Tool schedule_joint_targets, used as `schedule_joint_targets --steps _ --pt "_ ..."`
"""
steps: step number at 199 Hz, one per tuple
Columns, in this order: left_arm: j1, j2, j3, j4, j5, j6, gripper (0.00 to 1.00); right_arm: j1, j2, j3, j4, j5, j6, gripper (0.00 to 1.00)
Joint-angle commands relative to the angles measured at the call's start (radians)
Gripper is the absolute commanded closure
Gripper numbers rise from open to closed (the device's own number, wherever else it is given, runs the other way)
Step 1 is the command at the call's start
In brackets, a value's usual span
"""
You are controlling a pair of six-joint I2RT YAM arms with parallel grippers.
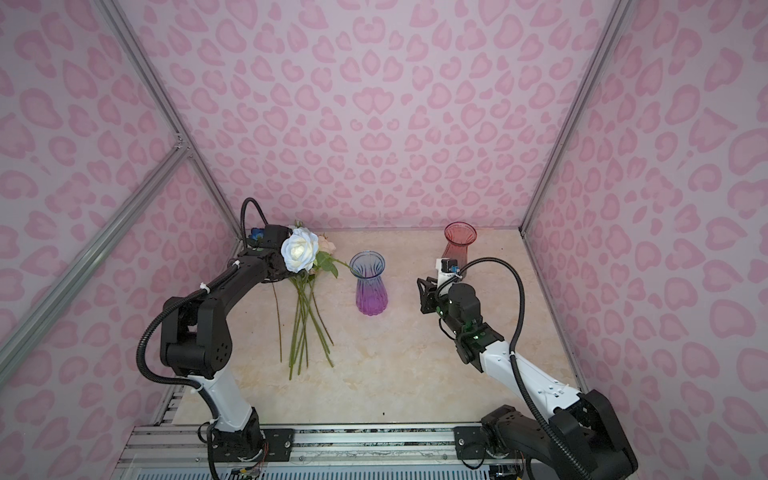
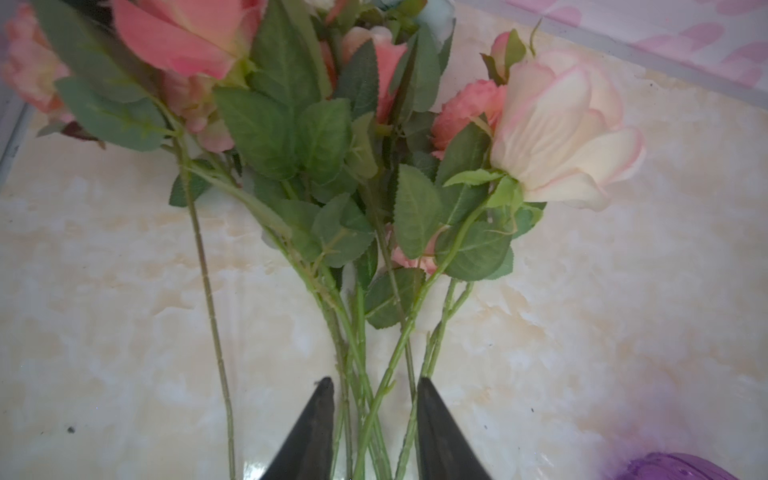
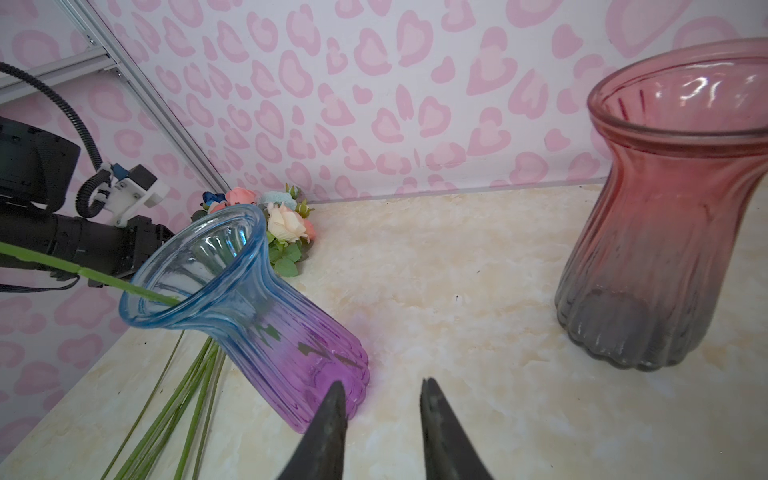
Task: Arrange the flowers into the vase
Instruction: 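Lower the left gripper into the bunch and grasp a pink-white rose stem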
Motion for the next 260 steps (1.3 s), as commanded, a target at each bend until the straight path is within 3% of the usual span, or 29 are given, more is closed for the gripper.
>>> schedule_joint_targets --steps 1,73,157,162,227,260 --pt "-0.006 0.047 0.043 -0.021 0.037 0.059 0.60 0.000 0.012 -0.002 0.002 0.005 0.008 0.68" --pt "-0.024 0.187 0.138 -0.074 0.038 0.130 0.59 0.000 0.010 -0.002 -0.002 0.001 0.008 0.67" --pt "-0.025 0.234 0.118 -0.058 0.019 0.119 0.63 -0.001 0.009 -0.004 0.003 0.000 0.013 0.67" --pt "-0.025 0.236 0.121 -0.060 0.017 0.121 0.68 0.001 0.008 -0.004 0.002 0.001 0.013 0.67" --pt "-0.024 0.193 0.103 -0.063 0.003 0.112 0.96 0.000 0.009 -0.005 0.002 0.000 0.013 0.67" --pt "-0.026 0.125 0.075 -0.060 0.017 0.101 0.96 0.000 0.008 -0.006 0.004 -0.003 0.016 0.66"
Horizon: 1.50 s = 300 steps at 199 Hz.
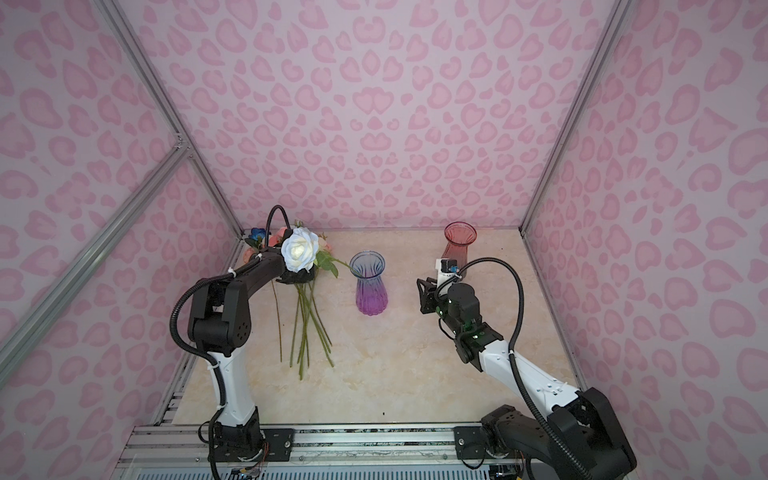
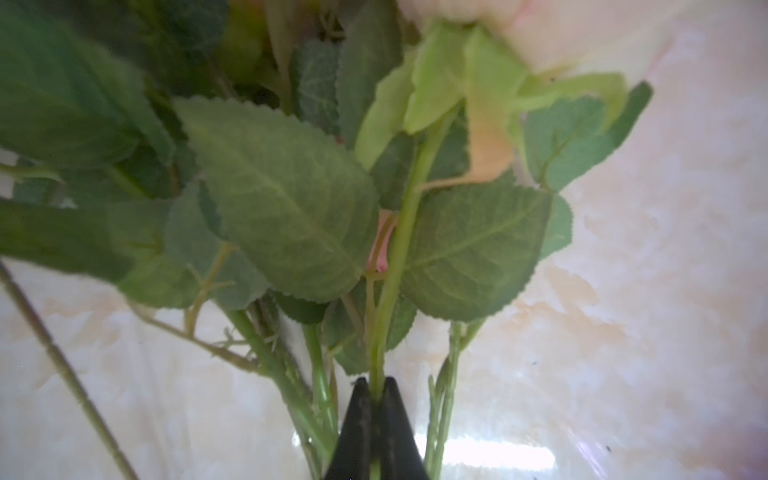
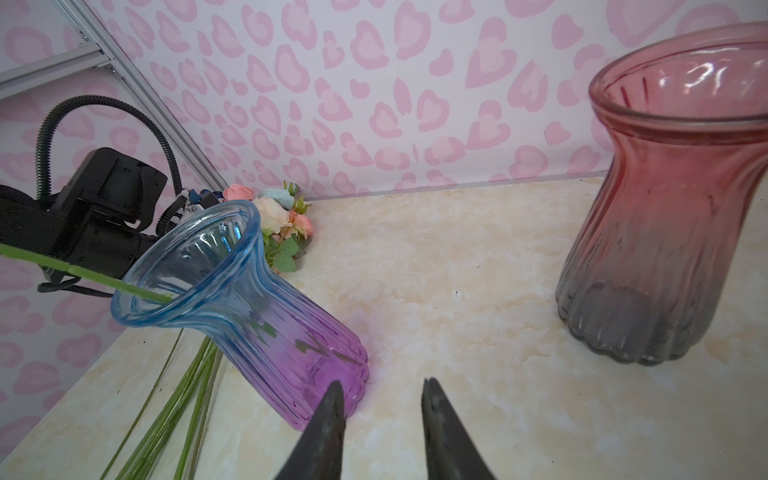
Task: Arrange the flowers into the vase
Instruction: 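Lower the left gripper into the bunch and grasp a pink-white rose stem, then lift the pink-white rose high out of the bunch with the left gripper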
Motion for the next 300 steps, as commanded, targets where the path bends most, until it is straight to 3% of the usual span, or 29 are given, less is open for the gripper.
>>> schedule_joint_targets --steps 1,125,186,233,265,300 --pt "-0.002 -0.048 -0.014 -0.012 0.002 -0.009 0.96 0.001 0.002 -0.005 0.004 -0.002 0.007 0.67" --pt "-0.004 -0.396 -0.137 0.007 0.051 -0.054 0.96 0.000 -0.012 -0.008 0.003 -0.009 0.014 0.67" --pt "-0.003 -0.678 -0.161 0.056 -0.045 -0.024 0.96 0.001 -0.025 -0.009 0.002 -0.012 0.017 0.67" --pt "-0.003 -0.917 -0.157 0.122 -0.019 0.047 0.97 0.000 -0.043 0.006 -0.008 -0.035 0.009 0.67" --pt "-0.003 -0.989 -0.026 0.093 -0.023 0.091 0.97 0.001 -0.072 0.047 -0.037 -0.110 -0.022 0.66" --pt "-0.004 -0.964 0.253 -0.023 0.038 0.085 0.97 0.012 -0.116 0.161 -0.149 -0.172 -0.062 0.62"
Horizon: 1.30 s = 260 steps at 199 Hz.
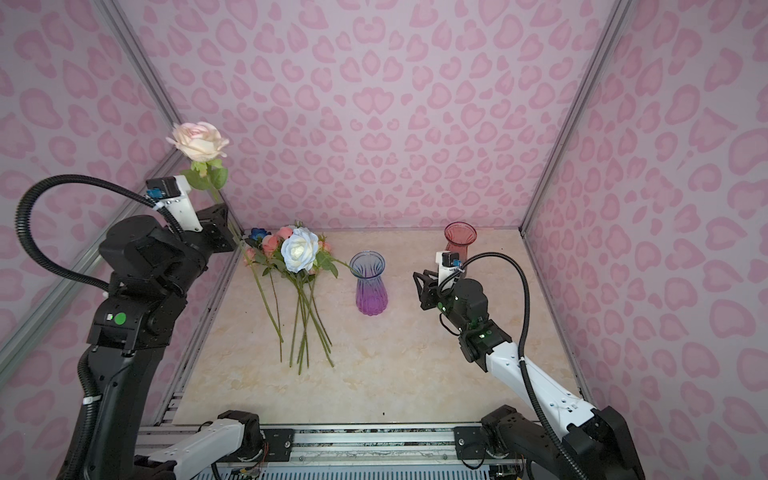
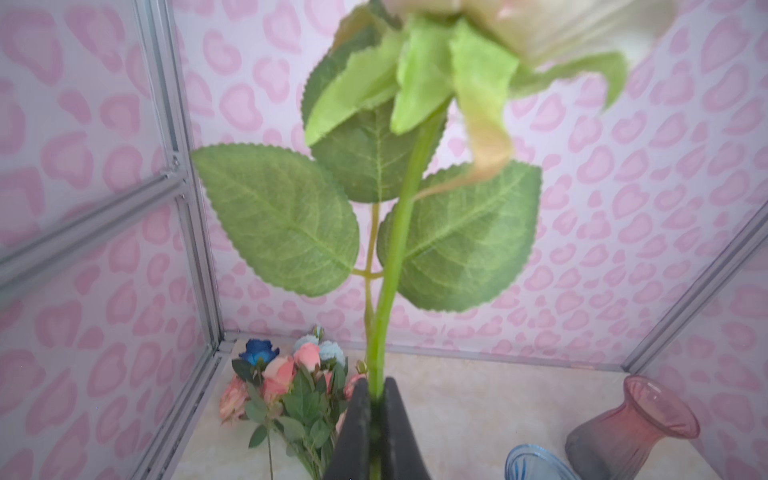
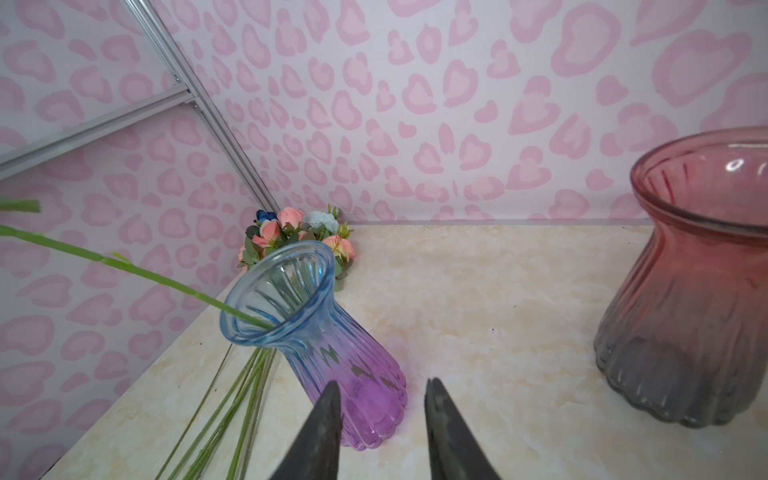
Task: Arrange the flowers into the vase
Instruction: 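Lift the pink-white rose high out of the bunch with the left gripper, then carry the rose over the vase with the left gripper while the right gripper approaches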
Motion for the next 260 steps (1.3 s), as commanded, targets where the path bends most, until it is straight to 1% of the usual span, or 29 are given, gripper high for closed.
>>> schedule_joint_targets --steps 1,29,44,62,76,99,118,138,148,155,159,169,174,191,212,220,241,260 --pt "0.001 0.011 0.142 -0.064 0.060 0.011 0.97 0.010 -0.021 0.062 -0.073 -0.063 -0.042 0.62" --pt "0.002 0.028 0.320 -0.191 0.180 -0.015 0.97 0.051 -0.031 0.148 -0.146 -0.069 -0.079 0.60" --pt "0.001 0.012 0.339 -0.247 0.259 -0.042 0.97 0.056 -0.029 0.162 -0.147 -0.071 -0.078 0.59" --pt "0.002 -0.051 0.252 -0.227 0.450 -0.098 0.97 0.058 -0.035 0.176 -0.168 -0.083 -0.076 0.59" --pt "0.001 -0.112 0.139 -0.155 0.557 -0.149 0.97 0.059 -0.044 0.176 -0.177 -0.100 -0.079 0.58" --pt "-0.005 -0.166 0.016 -0.037 0.708 -0.226 0.97 0.059 -0.068 0.183 -0.206 -0.133 -0.084 0.57" --pt "-0.031 -0.188 -0.048 0.066 0.797 -0.283 0.97 0.061 -0.102 0.181 -0.214 -0.165 -0.077 0.57" --pt "-0.087 -0.187 -0.091 0.146 0.825 -0.306 0.97 0.060 -0.131 0.183 -0.227 -0.177 -0.072 0.56" --pt "-0.149 -0.168 -0.099 0.144 0.793 -0.286 0.97 0.061 -0.143 0.184 -0.228 -0.189 -0.071 0.56" --pt "-0.223 -0.148 -0.099 0.129 0.752 -0.246 0.97 0.062 -0.149 0.188 -0.231 -0.198 -0.070 0.56" --pt "-0.266 -0.136 -0.093 0.117 0.719 -0.213 0.97 0.063 -0.153 0.192 -0.234 -0.204 -0.069 0.56" --pt "-0.386 -0.103 -0.066 0.069 0.593 -0.133 0.97 0.064 -0.159 0.203 -0.241 -0.220 -0.068 0.56" --pt "-0.432 -0.088 -0.054 0.062 0.546 -0.105 0.97 0.066 -0.164 0.211 -0.247 -0.227 -0.068 0.56" --pt "-0.538 -0.022 -0.009 0.061 0.432 -0.047 0.97 0.075 -0.183 0.241 -0.268 -0.253 -0.068 0.56" --pt "-0.628 0.073 0.031 0.098 0.290 0.023 0.97 0.090 -0.209 0.279 -0.295 -0.288 -0.079 0.56" --pt "-0.649 0.106 0.043 0.116 0.246 0.040 0.97 0.093 -0.221 0.289 -0.296 -0.305 -0.079 0.55" --pt "-0.687 0.176 0.060 0.191 0.183 0.039 0.97 0.101 -0.230 0.312 -0.280 -0.333 -0.058 0.54" --pt "-0.700 0.214 0.056 0.257 0.171 0.015 0.97 0.105 -0.218 0.338 -0.255 -0.376 -0.040 0.51"
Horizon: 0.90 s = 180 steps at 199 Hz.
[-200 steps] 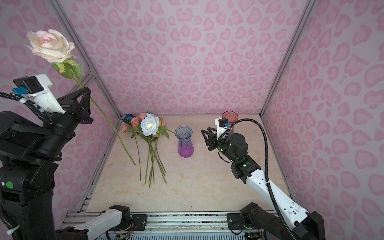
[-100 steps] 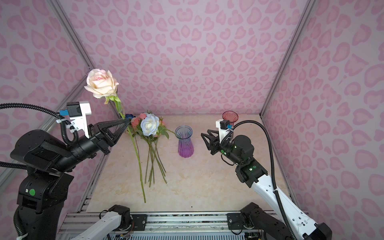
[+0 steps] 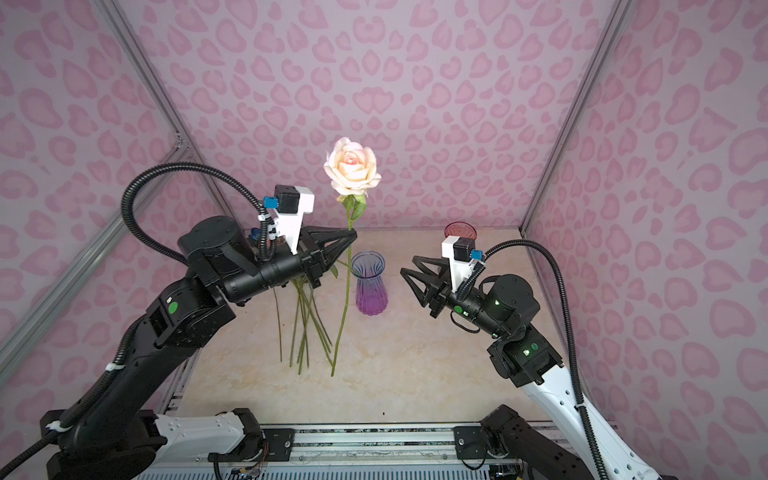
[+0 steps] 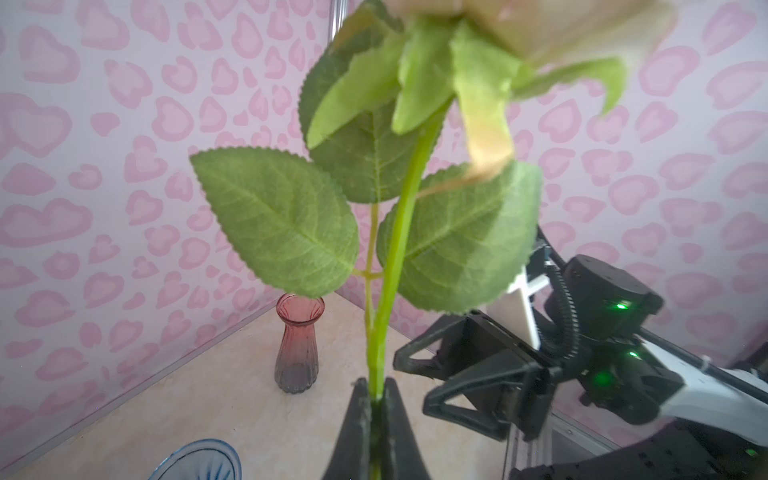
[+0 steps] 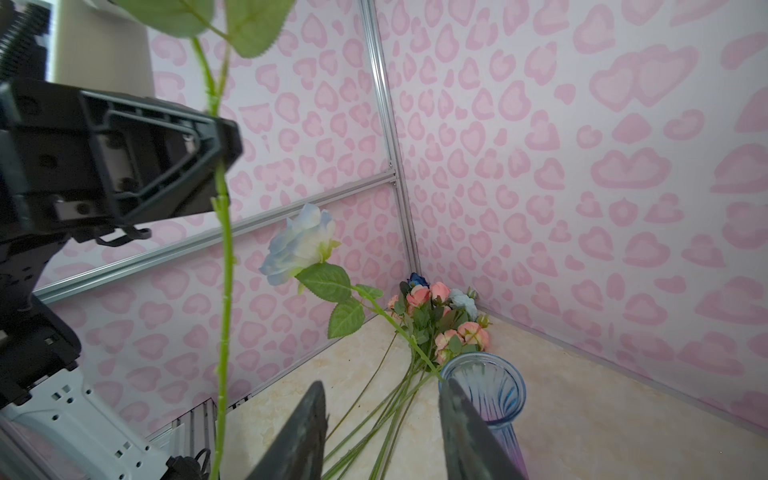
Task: Arrange the flowers into the vase
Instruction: 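Carry the rose over the vase with the left gripper while the right gripper approaches, then close the right gripper on the rose stem below the left gripper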
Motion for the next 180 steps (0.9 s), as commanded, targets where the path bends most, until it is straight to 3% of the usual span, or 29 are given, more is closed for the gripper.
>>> schedule_joint_targets --steps 1,59,134,180 --pt "-0.014 0.035 0.011 0.140 -0.090 0.012 0.97 0.008 0.012 0.024 0.024 -0.074 0.026 0.51" --pt "-0.040 0.082 0.014 0.171 -0.088 -0.003 0.97 0.040 0.153 0.127 0.071 -0.137 0.052 0.49" --pt "-0.042 0.094 -0.019 0.198 -0.074 -0.015 0.97 0.082 0.277 0.195 0.085 -0.146 0.044 0.65" --pt "-0.042 0.088 -0.038 0.197 -0.075 -0.016 0.97 0.082 0.280 0.176 0.102 -0.127 0.060 1.00"
